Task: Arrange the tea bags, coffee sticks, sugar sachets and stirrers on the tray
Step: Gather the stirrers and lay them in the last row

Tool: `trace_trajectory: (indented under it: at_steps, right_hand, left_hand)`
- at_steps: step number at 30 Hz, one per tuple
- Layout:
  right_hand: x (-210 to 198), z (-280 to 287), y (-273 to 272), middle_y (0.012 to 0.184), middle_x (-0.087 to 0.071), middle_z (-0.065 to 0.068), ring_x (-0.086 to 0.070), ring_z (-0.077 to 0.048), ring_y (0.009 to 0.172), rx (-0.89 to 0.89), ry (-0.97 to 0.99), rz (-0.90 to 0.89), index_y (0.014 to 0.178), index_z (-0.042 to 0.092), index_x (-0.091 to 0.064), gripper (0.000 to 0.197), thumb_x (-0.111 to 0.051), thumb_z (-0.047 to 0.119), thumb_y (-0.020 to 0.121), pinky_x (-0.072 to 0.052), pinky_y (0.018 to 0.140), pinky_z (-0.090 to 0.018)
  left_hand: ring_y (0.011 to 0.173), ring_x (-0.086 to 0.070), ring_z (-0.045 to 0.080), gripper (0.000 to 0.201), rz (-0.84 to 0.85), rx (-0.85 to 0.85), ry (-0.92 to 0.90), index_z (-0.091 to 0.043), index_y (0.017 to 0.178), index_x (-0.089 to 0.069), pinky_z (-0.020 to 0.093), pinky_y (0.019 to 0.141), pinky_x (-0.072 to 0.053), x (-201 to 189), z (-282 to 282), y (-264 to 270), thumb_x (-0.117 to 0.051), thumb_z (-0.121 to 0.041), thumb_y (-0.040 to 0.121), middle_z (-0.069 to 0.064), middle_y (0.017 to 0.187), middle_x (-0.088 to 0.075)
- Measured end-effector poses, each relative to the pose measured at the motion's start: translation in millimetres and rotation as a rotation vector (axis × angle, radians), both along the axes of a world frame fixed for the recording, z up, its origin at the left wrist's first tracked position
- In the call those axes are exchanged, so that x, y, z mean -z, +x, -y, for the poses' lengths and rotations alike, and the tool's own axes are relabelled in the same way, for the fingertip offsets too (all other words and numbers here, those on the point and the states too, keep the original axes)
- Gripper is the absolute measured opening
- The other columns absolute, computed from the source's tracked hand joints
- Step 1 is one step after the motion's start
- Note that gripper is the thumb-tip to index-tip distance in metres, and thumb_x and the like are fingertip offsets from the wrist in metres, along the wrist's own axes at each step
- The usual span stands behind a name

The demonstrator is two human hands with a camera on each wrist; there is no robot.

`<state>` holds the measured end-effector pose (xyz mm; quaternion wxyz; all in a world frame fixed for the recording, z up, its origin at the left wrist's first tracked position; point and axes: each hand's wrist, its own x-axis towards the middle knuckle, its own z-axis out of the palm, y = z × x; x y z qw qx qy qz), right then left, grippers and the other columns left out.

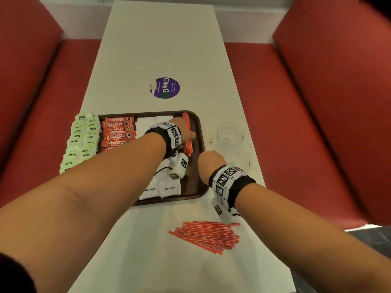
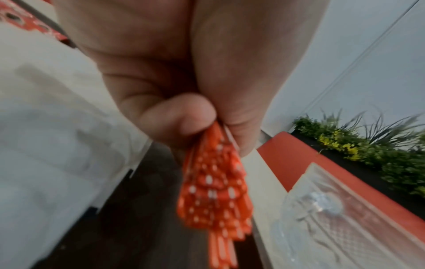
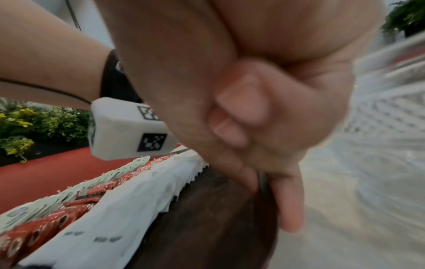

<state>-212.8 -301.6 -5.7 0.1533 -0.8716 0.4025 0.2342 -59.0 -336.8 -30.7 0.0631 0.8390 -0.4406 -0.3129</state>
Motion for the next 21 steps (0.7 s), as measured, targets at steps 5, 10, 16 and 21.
trace_trajectory:
  at_steps: [5, 10, 16, 21]
  right_hand:
    - [8, -3, 0, 0.122, -0.064, -0.017, -0.065, -0.03, 0.111, 0.061, 0.055, -0.056, 0.116, 0.001, -0.063, 0.021, -0.054, 0.007, 0.098, -0.049, 0.083, -0.03]
    - [9, -5, -8, 0.128, -0.06, -0.017, -0.062, -0.03, 0.116, 0.098, 0.074, -0.025, 0.125, 0.0, -0.056, 0.027, -0.052, 0.006, 0.099, -0.05, 0.09, -0.031]
    - [15, -15, -17, 0.123, -0.057, -0.02, -0.064, -0.039, 0.105, 0.366, 0.24, 0.097, 0.132, 0.003, -0.039, 0.048, -0.06, -0.005, 0.09, -0.06, 0.082, -0.046]
    - [15, -15, -25, 0.118, -0.058, -0.021, -0.066, -0.041, 0.095, 0.443, 0.345, 0.143, 0.132, 0.006, -0.036, 0.056, -0.066, -0.008, 0.087, -0.062, 0.063, -0.048]
  left_hand:
    - [0.067, -0.072, 0.029, 0.032, -0.091, -0.054, 0.021, -0.007, 0.079, -0.057, 0.041, 0.071, -0.062, 8, 6, -8, -0.07, -0.035, 0.087, 0.014, 0.076, -0.071]
    - [0.079, -0.073, 0.029, 0.032, -0.037, 0.006, 0.04, -0.002, 0.088, -0.065, 0.042, 0.078, -0.061, 4, 7, -14, -0.069, -0.034, 0.087, 0.013, 0.085, -0.073]
    - [0.073, -0.066, 0.021, 0.042, 0.161, 0.164, 0.046, -0.009, 0.09, -0.066, 0.031, 0.065, -0.053, -8, 3, -12, -0.068, -0.05, 0.084, 0.004, 0.074, -0.065]
    - [0.09, -0.066, 0.024, 0.072, 0.22, 0.262, 0.12, -0.004, 0.116, -0.058, 0.033, 0.08, -0.055, -13, -9, -19, -0.08, -0.057, 0.071, 0.007, 0.096, -0.066]
